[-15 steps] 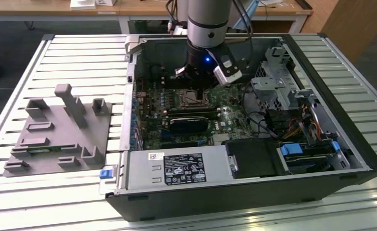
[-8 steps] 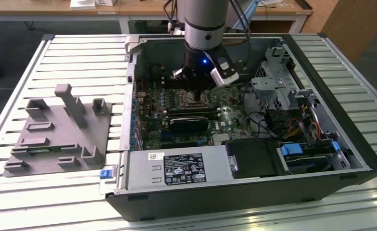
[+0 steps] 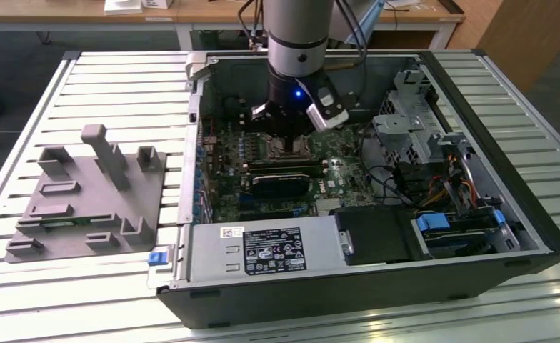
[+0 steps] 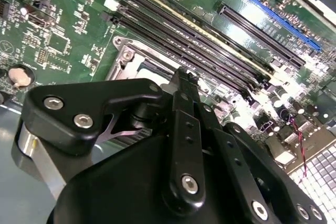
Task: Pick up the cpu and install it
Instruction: 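Install the second cpu locking lever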
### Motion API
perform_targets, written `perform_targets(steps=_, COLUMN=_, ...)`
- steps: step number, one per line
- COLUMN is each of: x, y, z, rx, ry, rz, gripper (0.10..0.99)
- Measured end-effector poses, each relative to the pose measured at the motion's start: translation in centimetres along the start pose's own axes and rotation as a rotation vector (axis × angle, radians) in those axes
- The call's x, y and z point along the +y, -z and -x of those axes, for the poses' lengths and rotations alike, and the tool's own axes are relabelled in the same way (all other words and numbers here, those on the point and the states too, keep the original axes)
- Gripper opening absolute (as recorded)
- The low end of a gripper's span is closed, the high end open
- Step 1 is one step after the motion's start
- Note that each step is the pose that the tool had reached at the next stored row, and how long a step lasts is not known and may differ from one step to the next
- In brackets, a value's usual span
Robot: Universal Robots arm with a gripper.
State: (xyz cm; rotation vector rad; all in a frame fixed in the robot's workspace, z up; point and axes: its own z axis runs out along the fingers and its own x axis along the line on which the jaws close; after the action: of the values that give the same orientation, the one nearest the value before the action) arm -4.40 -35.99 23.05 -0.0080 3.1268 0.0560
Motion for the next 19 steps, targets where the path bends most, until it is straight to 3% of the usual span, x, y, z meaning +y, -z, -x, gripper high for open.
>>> perform_targets(steps=5, x=-0.03, y=-0.83, z=-0.02, rx=0.012, ry=-0.001, rz=0.0, gripper=0.106)
perform_targets(steps=10, x=-0.56, y=-1.02, z=-0.03, rx=0.0134, ry=-0.001, rz=0.007, gripper=0.106)
perform_targets(steps=17, x=-0.92, y=-1.05, z=-0.53, rx=0.0131, ry=-0.001, rz=0.044, gripper=0.106)
perform_targets(steps=19, x=-1.11, y=-1.08, z=-0.6, rx=0.013, ry=-0.001, rz=0.059, gripper=0.106)
